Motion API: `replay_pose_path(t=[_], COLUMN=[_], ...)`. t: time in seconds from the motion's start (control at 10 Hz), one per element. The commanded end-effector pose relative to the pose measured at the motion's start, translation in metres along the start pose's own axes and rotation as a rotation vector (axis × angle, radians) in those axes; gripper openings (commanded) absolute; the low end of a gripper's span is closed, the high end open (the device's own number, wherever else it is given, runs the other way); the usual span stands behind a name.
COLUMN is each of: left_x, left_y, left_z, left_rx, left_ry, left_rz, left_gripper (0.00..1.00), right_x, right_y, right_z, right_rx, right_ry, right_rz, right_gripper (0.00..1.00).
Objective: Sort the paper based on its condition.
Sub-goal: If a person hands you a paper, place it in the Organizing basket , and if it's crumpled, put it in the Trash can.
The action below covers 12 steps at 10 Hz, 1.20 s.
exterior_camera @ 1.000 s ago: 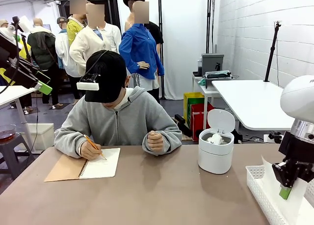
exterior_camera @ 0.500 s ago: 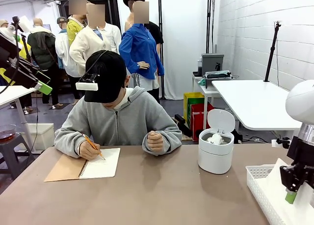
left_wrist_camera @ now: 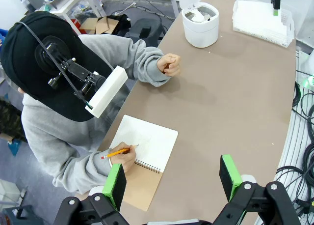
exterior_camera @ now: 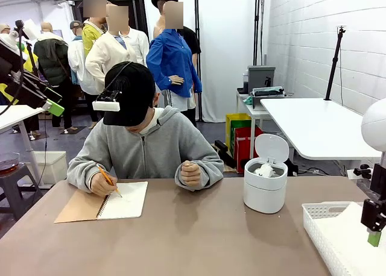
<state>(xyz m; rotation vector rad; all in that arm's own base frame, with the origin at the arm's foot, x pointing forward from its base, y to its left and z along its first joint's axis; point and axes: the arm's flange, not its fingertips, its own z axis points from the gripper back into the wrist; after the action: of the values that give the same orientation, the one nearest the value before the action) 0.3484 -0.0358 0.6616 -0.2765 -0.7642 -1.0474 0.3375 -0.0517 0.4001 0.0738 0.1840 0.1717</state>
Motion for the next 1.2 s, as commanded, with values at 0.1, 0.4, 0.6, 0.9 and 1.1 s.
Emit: replay_pose_path(t=[0.1,0.4,0.6,0.9,1.1], left_x=[-0.003,-0.003,-0.003,-0.003,-0.003], left_y=[0.001,0.001,0.001,0.001,0.001], left_z=[0.001,0.001,0.001,0.001,0.001], left_rx=[-0.013,-0.013,-0.013,-0.013,-0.013], left_ry=[-0.010,-0.010,-0.010,-0.010,-0.010], left_rz=[-0.010,-0.010,-0.010,-0.010,-0.010], left_gripper=[1.00,1.00,1.00,1.00,1.00], right_x=[-0.025,-0.032,-0.034,-0.026,-0.029], right_y=[0.002,0.006,0.015,0.013,0.018], right_z=[0.004,0.030,0.045,0.048,0.053], right_rx=[-0.055,-0.107,-0.095,-0.094,-0.091], right_ry=[-0.032,-0.069,-0.118,-0.107,-0.125], right_rz=[0.052,0.117,0.182,0.134,0.156], right_gripper=[1.00,1.00,1.00,1.00,1.00])
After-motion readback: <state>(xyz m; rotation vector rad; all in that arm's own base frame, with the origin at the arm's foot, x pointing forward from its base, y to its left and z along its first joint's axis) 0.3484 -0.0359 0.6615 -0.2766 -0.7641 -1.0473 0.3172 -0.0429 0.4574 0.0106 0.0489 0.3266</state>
